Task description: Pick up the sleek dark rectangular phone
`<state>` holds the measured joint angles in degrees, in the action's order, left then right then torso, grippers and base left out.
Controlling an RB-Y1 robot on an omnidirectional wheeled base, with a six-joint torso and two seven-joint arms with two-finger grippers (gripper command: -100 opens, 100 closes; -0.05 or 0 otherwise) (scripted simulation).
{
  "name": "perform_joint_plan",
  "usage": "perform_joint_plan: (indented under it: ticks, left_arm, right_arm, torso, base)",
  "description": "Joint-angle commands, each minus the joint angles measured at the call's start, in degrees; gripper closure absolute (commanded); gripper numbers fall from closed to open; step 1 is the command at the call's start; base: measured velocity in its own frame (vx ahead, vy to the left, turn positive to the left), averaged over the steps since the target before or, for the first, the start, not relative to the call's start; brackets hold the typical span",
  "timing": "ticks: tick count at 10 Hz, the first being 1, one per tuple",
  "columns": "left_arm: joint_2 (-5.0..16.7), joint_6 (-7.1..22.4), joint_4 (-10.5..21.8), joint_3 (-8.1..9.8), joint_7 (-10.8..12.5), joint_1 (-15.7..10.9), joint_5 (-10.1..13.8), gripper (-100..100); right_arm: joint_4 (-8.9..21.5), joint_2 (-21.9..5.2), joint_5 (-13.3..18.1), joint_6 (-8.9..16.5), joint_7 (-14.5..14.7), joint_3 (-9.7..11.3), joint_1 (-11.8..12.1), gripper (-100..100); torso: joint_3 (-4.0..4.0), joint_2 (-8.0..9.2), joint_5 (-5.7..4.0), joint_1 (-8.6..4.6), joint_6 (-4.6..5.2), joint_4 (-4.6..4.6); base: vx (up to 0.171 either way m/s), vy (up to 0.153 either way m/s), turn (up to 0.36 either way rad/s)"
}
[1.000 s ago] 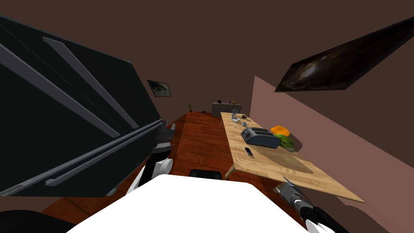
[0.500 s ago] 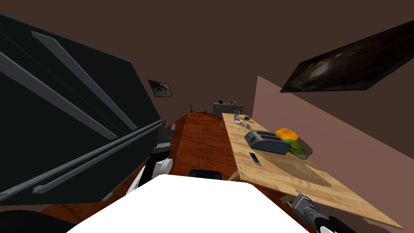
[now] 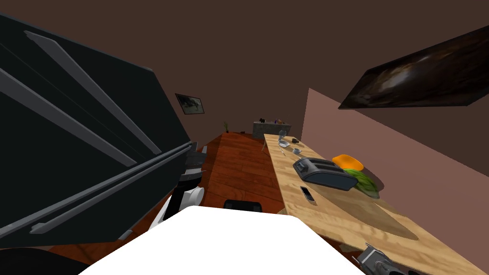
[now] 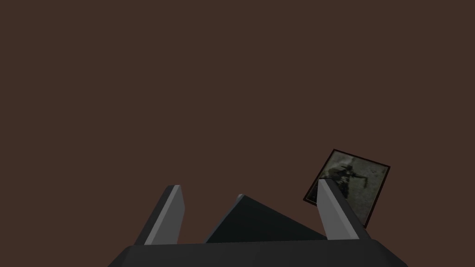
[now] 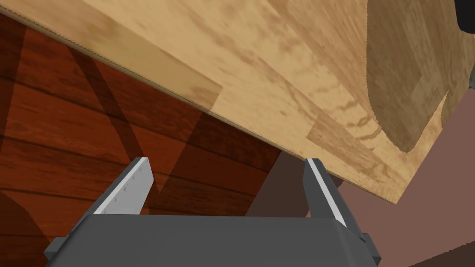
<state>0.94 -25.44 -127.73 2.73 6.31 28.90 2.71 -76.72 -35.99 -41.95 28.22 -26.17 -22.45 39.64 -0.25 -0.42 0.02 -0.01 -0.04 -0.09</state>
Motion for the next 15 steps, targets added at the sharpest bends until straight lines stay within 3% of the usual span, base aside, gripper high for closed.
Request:
perform_joint_plan:
  ticks: [1, 2, 5, 6, 7, 8, 9, 10, 11, 12, 15]
  left_arm:
    - [0.00, 0.00, 0.00, 0.00, 0.00, 0.00, 0.00, 0]
    - [0.00, 0.00, 0.00, 0.00, 0.00, 0.00, 0.00, 0]
    - [0.00, 0.00, 0.00, 0.00, 0.00, 0.00, 0.00, 0]
    - [0.00, 0.00, 0.00, 0.00, 0.00, 0.00, 0.00, 0]
    - [0.00, 0.00, 0.00, 0.00, 0.00, 0.00, 0.00, 0]
    - [0.00, 0.00, 0.00, 0.00, 0.00, 0.00, 0.00, 0]
    - [0.00, 0.00, 0.00, 0.00, 0.00, 0.00, 0.00, 0]
    - [0.00, 0.00, 0.00, 0.00, 0.00, 0.00, 0.00, 0]
    - [0.00, 0.00, 0.00, 0.00, 0.00, 0.00, 0.00, 0]
    - [0.00, 0.00, 0.00, 0.00, 0.00, 0.00, 0.00, 0]
    - [0.00, 0.00, 0.00, 0.00, 0.00, 0.00, 0.00, 0]
  right_arm:
    - [2.18, -0.52, -1.86, 2.86, -1.03, -1.19, -0.11, -100]
    - [2.18, -0.52, -1.86, 3.96, -1.03, -1.19, -0.11, -100]
    - [7.00, -2.04, -6.11, 8.73, -2.13, -2.70, -1.02, -100]
    - [7.00, -2.04, -6.11, 10.22, -2.13, -2.70, -1.02, -100]
    - [9.31, -2.66, -8.12, 11.90, -2.60, -3.37, -1.54, -100]
    - [9.31, -2.66, -8.12, 13.26, -2.60, -3.37, -1.54, -100]
    - [11.53, -3.17, -10.04, 15.05, -3.03, -3.97, -2.08, -100]
    - [11.53, -3.17, -10.04, 16.20, -3.03, -3.97, -2.08, -100]
    - [13.64, -3.58, -11.86, 18.28, -3.40, -4.52, -2.64, -100]
    - [13.64, -3.58, -11.86, 19.02, -3.40, -4.52, -2.64, -100]
    - [17.47, -4.14, -15.13, 23.79, -4.01, -5.43, -3.79, -100]
  torso:
    - [0.00, 0.00, 0.00, 0.00, 0.00, 0.00]
    - [-0.06, -0.12, -0.01, -0.01, -0.02, -0.02]
    - [-0.03, -0.05, -0.01, -0.03, 0.00, -0.01]
    - [-0.08, -0.15, -0.02, -0.09, -0.02, -0.03]
    - [-0.07, -0.11, -0.03, -0.12, -0.01, -0.03]
    - [-0.10, -0.18, -0.03, -0.13, -0.03, -0.03]
    - [-0.05, -0.08, -0.02, -0.07, 0.01, -0.03]
    - [-0.05, -0.10, -0.01, -0.02, -0.02, -0.02]
    - [-0.02, -0.02, -0.01, -0.01, 0.01, -0.01]
    - [-0.03, -0.06, -0.02, -0.08, -0.02, -0.01]
    - [-0.03, -0.03, -0.03, -0.10, 0.01, -0.02]
  base:
    - [0.134, 0.007, 0.075]
    - [0.117, 0.013, 0.042]
    - [0.119, -0.005, 0.068]
    - [0.120, -0.026, 0.044]
    - [0.140, -0.025, 0.100]
    - [0.109, -0.013, 0.047]
    - [0.116, 0.003, 0.078]
    - [0.094, -0.003, 0.049]
    - [0.108, -0.022, 0.091]
    - [0.099, -0.027, 0.054]
    - [0.106, -0.032, 0.078]
